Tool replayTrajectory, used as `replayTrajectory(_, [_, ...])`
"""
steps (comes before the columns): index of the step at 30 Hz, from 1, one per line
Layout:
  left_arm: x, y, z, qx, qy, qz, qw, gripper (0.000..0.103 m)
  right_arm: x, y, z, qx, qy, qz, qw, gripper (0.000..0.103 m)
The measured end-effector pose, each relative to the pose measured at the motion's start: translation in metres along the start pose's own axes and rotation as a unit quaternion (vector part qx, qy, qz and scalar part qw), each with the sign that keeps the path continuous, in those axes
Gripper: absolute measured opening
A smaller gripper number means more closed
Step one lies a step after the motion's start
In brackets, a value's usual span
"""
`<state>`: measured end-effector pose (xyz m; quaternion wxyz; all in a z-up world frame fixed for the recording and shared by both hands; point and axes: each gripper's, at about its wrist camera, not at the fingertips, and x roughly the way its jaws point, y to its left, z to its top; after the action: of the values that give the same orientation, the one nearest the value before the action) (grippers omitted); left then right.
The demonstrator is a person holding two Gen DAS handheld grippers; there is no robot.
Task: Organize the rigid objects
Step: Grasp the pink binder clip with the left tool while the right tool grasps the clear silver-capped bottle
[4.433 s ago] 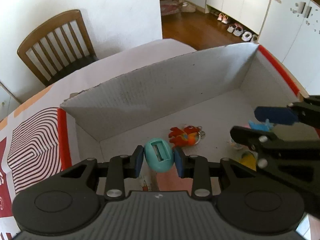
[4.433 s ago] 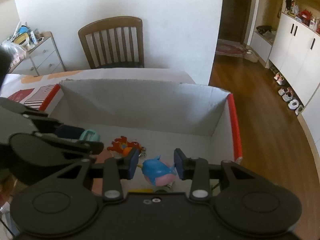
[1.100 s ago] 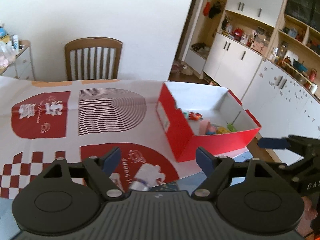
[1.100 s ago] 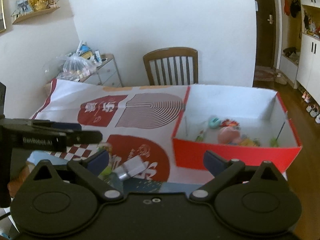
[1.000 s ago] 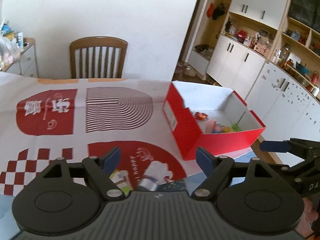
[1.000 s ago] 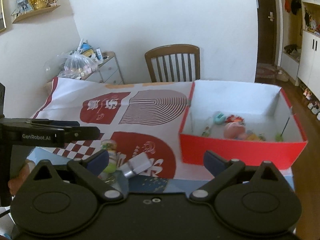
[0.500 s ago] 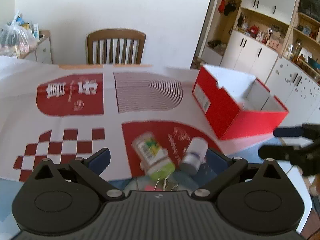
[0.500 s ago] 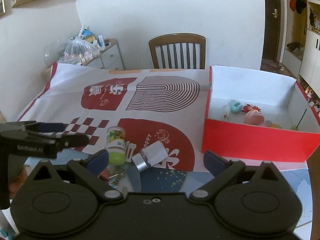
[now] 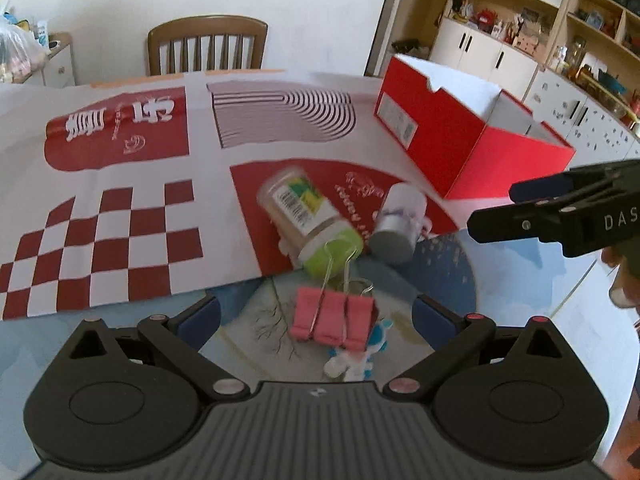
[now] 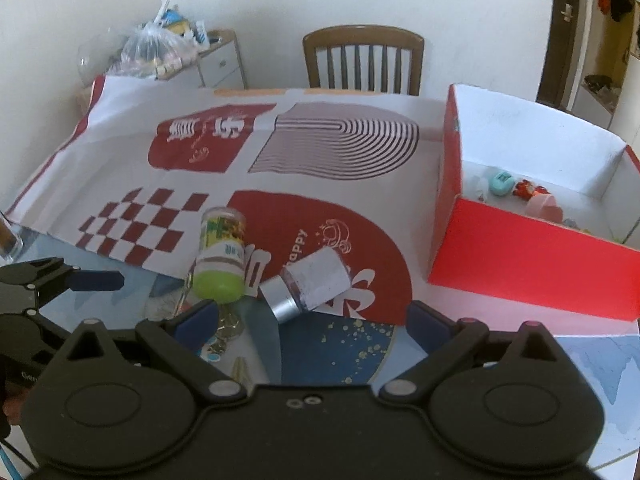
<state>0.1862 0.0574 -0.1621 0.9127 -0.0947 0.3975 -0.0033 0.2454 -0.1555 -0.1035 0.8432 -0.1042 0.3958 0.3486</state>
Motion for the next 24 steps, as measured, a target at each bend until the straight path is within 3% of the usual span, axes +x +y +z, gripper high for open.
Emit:
replayTrajectory(15, [0.022,0.008,-0.001,0.011,0.021,-0.028,0.9993,0.1,0.046,0.009,0.009,-0.051,0.039,-0.009,0.998,0.091])
replayTrajectory(24, [0.03,0.01,0.001,0.005,0.037,-0.049,0.9981,0.073,0.066,0.013,0.017,-0.086,0.057,-0.001,0.995,0.085])
